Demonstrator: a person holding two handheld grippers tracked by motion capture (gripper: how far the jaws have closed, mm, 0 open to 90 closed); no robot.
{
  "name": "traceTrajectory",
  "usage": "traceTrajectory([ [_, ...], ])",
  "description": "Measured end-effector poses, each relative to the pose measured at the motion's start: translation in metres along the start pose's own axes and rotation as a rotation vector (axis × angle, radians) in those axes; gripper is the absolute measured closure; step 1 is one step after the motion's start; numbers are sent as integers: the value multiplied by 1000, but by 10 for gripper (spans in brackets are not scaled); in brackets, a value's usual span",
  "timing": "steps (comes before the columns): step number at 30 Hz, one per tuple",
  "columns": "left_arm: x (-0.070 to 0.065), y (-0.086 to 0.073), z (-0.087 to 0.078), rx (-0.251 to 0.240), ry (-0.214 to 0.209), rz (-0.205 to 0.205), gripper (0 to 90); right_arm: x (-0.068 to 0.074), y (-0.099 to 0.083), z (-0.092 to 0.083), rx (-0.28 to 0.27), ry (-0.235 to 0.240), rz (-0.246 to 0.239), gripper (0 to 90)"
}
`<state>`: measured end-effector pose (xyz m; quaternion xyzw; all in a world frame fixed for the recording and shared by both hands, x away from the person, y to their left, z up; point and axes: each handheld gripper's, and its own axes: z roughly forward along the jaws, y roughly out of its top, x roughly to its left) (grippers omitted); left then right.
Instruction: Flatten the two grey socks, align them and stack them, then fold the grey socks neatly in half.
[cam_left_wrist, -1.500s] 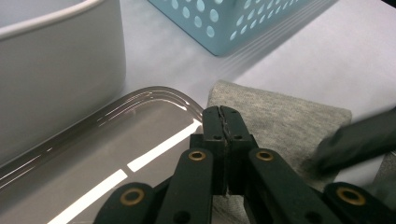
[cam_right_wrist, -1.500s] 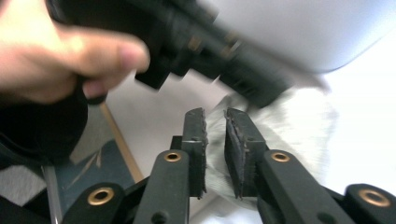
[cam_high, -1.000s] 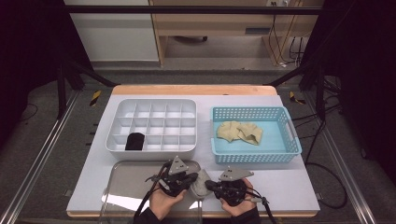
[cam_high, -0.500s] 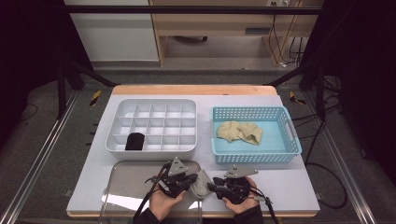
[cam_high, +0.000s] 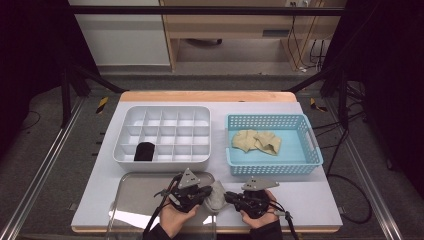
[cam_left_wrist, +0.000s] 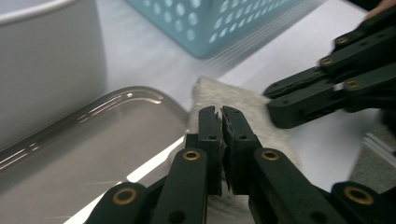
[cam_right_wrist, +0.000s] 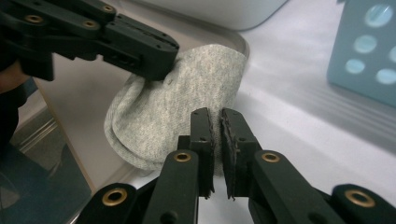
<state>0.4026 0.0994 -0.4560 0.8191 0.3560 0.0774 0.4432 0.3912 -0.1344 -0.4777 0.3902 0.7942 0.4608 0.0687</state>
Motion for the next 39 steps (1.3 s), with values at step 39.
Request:
traceTrajectory([
  [39,14,-31,-26,65,54,-71,871,26,14,-7,-12,12,-135,844],
])
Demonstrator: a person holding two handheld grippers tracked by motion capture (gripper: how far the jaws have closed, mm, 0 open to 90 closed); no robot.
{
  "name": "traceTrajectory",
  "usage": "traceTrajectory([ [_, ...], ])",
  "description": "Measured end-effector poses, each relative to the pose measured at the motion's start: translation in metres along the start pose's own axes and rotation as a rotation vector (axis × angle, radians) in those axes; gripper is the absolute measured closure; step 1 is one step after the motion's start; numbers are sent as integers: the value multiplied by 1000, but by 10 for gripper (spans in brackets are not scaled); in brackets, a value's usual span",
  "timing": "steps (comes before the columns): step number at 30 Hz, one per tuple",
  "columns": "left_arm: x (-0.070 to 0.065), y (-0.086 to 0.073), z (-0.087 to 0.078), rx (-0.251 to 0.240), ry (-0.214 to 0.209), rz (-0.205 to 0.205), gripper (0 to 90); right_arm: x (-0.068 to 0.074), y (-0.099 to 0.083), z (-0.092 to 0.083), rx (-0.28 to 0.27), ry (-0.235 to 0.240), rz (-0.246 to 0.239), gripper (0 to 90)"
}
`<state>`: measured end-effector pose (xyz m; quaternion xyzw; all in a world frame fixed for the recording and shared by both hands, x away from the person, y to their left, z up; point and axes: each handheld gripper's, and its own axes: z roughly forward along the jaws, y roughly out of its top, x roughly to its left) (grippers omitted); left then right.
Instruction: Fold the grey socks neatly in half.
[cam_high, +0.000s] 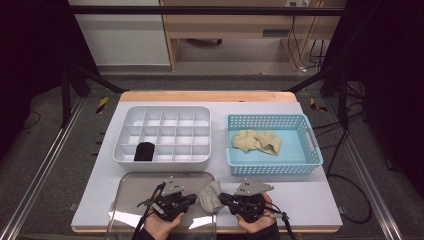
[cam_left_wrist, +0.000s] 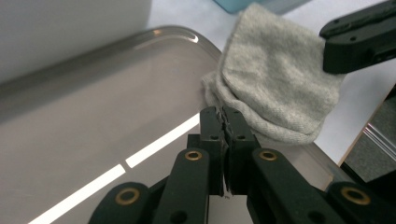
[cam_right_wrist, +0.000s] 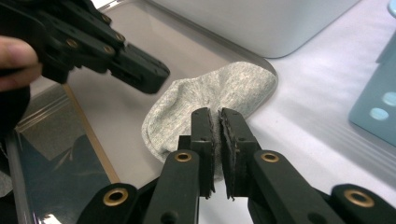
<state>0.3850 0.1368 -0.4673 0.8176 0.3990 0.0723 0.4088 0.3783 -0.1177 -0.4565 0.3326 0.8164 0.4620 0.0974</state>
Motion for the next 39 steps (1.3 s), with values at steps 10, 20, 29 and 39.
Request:
traceTrajectory([
  [10,-7,1,9,6,-14,15,889,7,6,3,6,15,-48,844],
  [20,-8,1,13,11,-14,19,891,18,11,16,47,68,-118,844],
  [29,-5,2,15,16,-11,12,892,24,13,28,88,99,-142,844],
  [39,10,18,-9,-68,-44,-23,893,26,10,37,93,91,-153,844],
])
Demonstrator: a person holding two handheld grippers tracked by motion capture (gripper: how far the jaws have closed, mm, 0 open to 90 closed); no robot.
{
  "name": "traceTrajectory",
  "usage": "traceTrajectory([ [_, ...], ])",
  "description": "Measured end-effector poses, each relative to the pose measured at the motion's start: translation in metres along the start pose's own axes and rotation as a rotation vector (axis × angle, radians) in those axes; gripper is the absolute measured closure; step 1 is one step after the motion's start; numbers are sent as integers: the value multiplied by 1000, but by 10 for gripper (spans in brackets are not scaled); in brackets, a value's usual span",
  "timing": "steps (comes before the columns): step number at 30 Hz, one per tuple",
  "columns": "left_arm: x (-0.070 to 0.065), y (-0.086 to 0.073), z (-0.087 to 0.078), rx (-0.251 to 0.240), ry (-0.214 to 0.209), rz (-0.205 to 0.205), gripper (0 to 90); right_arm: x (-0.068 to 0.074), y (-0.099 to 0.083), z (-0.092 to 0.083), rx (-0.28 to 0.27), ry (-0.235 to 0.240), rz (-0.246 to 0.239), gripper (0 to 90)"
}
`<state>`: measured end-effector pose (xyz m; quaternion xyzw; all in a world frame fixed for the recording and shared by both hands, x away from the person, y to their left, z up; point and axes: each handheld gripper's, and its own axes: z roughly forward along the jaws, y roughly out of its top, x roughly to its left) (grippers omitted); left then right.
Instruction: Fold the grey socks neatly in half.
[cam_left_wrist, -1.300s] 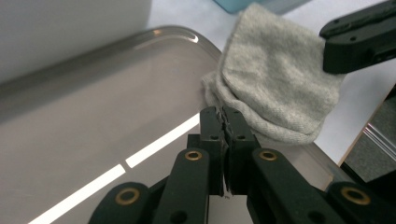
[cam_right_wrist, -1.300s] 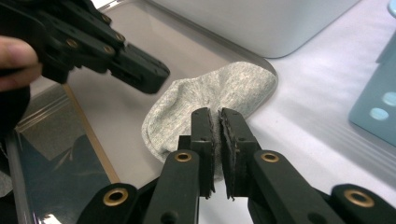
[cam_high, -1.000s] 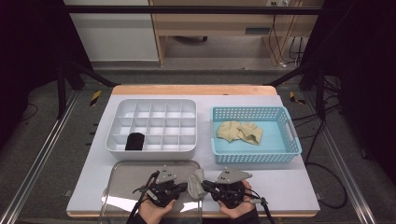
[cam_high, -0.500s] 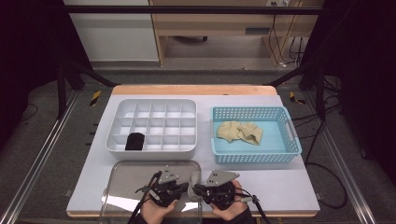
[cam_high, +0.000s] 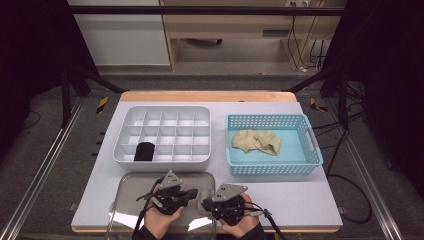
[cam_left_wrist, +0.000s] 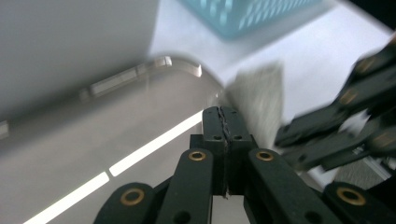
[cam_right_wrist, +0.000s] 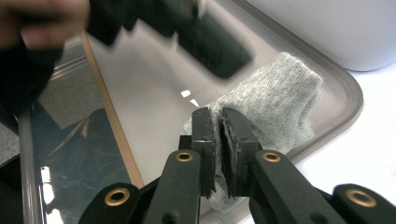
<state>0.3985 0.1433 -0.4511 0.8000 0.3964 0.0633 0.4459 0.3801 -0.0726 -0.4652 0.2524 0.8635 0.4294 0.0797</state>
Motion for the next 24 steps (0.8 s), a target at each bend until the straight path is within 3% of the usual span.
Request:
traceTrajectory([
  [4,-5,12,-11,-42,-18,27,893,0,0,0,1,-3,-2,843],
  [6,-13,23,-11,-50,-41,66,893,0,-1,1,-3,-1,4,844],
  [13,-29,32,21,20,-64,125,893,0,-1,1,-8,-1,13,843],
  [16,-28,30,28,45,-48,134,893,0,-2,0,-13,-2,17,843],
  [20,-21,24,23,49,-15,141,893,0,-2,0,-11,2,15,842],
  [24,-11,16,17,49,-8,118,893,-3,-1,-6,3,-12,9,840],
])
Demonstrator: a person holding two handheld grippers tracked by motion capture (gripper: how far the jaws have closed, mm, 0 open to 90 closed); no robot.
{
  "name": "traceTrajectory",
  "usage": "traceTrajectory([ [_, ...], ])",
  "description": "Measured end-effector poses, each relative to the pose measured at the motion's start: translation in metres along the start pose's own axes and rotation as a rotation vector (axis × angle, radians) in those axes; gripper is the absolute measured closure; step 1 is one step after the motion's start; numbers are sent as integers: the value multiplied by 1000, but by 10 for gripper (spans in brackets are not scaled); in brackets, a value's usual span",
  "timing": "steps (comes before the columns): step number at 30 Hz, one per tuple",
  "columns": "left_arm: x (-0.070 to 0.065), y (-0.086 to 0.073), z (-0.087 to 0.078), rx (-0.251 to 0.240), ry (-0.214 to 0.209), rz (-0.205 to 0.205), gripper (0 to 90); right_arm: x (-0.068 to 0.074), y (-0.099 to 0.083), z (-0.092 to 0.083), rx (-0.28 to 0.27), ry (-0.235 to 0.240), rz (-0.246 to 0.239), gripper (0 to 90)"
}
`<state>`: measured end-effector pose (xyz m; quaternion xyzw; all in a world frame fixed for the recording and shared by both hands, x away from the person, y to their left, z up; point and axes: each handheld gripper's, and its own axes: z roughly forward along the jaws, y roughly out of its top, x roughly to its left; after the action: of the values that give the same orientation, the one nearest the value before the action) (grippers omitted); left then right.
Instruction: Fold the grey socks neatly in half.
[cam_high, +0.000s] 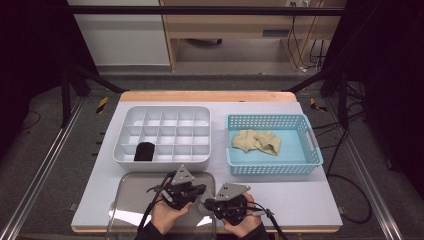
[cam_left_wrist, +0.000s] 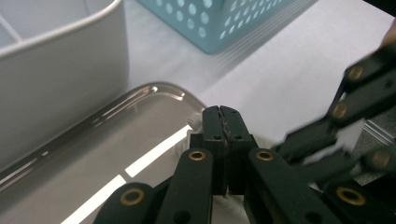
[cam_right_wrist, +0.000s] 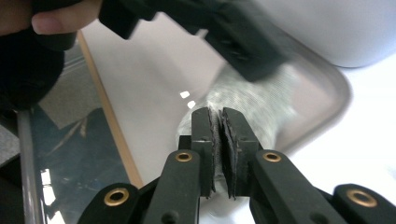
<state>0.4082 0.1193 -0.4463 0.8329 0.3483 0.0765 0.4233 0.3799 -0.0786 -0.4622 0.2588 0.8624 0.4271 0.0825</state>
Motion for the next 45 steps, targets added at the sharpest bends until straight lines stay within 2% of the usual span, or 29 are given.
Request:
traceTrajectory([
  [6,-3,-7,-2,-7,0,-8,890,-7,-2,-8,5,-31,4,834],
  [10,-8,-14,-5,-18,5,-12,890,-9,-2,-14,-3,-30,15,816],
  [12,-10,-17,-6,-20,14,-9,890,-11,0,-20,-30,-7,46,805],
  [14,-11,-19,-7,-21,19,-10,889,-12,2,-27,-66,-7,70,801],
  [17,-13,-22,-8,-28,27,-14,889,-15,4,-36,-132,-32,112,804],
  [18,-13,-23,-8,-31,31,-12,889,-15,3,-35,-138,-36,119,810],
  [20,-14,-24,-8,-33,37,-13,888,-12,1,-28,-117,-20,126,809],
  [23,-15,-26,-9,-36,37,-13,886,-9,-7,-14,-52,-4,129,826],
  [25,-15,-27,-9,-43,36,-13,877,-9,-10,-12,-52,-6,136,841],
  [30,-15,-26,-10,-54,93,-3,709,-8,-13,-11,-46,-27,131,859],
  [31,-14,-27,-9,-47,106,-9,629,-8,-13,-11,-42,-29,130,862],
  [32,-12,-28,-9,-41,98,-25,586,-8,-13,-11,-38,-32,125,863],
  [33,-10,-29,-9,-45,85,-42,580,-7,-13,-10,-39,-32,126,863],
  [37,-6,-34,-8,-21,60,-68,479,-7,-13,-10,-36,-34,125,866],
  [40,-3,-38,-7,-19,29,-83,454,-8,-14,-10,-37,-39,127,865],
  [45,-3,-40,-3,-14,3,-94,425,-8,-14,-9,-34,-50,124,866],
])
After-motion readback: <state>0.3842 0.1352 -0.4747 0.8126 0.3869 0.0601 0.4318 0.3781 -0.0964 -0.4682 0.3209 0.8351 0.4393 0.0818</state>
